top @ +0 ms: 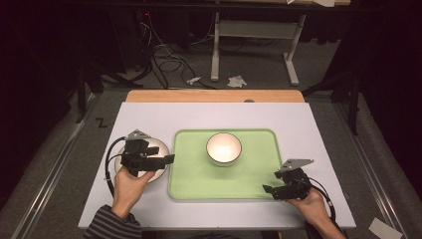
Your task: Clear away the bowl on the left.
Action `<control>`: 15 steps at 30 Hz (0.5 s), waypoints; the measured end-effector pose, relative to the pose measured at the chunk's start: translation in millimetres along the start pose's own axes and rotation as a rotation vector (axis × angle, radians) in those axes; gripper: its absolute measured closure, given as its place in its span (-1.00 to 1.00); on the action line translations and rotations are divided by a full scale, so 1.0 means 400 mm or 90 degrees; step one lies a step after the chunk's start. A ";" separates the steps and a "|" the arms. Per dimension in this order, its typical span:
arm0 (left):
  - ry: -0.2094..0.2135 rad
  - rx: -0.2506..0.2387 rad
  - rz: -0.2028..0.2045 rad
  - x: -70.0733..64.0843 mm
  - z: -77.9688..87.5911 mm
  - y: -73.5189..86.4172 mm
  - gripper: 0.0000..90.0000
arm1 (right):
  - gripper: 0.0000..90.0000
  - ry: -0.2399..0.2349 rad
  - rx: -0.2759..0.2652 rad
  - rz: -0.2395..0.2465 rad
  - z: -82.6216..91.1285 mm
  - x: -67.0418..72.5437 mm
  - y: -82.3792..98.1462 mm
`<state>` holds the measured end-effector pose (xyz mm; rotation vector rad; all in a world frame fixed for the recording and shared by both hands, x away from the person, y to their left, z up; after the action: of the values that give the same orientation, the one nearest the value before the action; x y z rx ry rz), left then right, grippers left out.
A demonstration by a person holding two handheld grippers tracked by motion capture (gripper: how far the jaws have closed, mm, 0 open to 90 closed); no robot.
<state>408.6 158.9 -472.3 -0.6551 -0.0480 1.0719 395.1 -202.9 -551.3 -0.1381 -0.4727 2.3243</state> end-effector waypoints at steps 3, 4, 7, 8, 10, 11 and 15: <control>0.008 -0.002 -0.006 -0.016 -0.004 0.002 -0.33 | -0.29 0.002 0.001 0.002 0.001 0.000 0.000; 0.014 -0.002 -0.006 -0.022 -0.007 0.003 -0.33 | -0.29 0.002 0.002 -0.001 0.000 -0.001 0.000; 0.012 0.003 -0.013 -0.032 -0.022 0.009 -0.33 | -0.29 -0.001 0.000 -0.003 0.000 -0.001 0.000; 0.015 0.004 -0.015 -0.036 -0.027 0.011 -0.33 | -0.29 -0.001 0.000 -0.003 -0.001 -0.001 0.000; 0.017 0.009 -0.018 -0.043 -0.037 0.016 -0.33 | -0.29 0.001 0.000 0.000 0.000 -0.001 0.000; 0.014 0.012 -0.022 -0.048 -0.042 0.019 -0.33 | -0.29 0.000 0.000 0.002 0.000 0.000 0.000; 0.014 0.012 -0.038 -0.065 -0.048 0.020 -0.32 | -0.29 0.001 0.003 -0.001 -0.001 -0.001 0.001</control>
<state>396.0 130.7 -485.1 -0.6453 -0.0380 1.0055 395.2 -203.3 -551.6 -0.1376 -0.4668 2.3234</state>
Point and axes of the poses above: each handheld gripper's, and its own axes: z roughly backward along the jaws, y roughly out of its underside, x roughly to its left, the point moved 9 cm from there along -z, roughly forward along the jaws, and after that the axes turned 15 degrees about x, right-handed, at the moved point
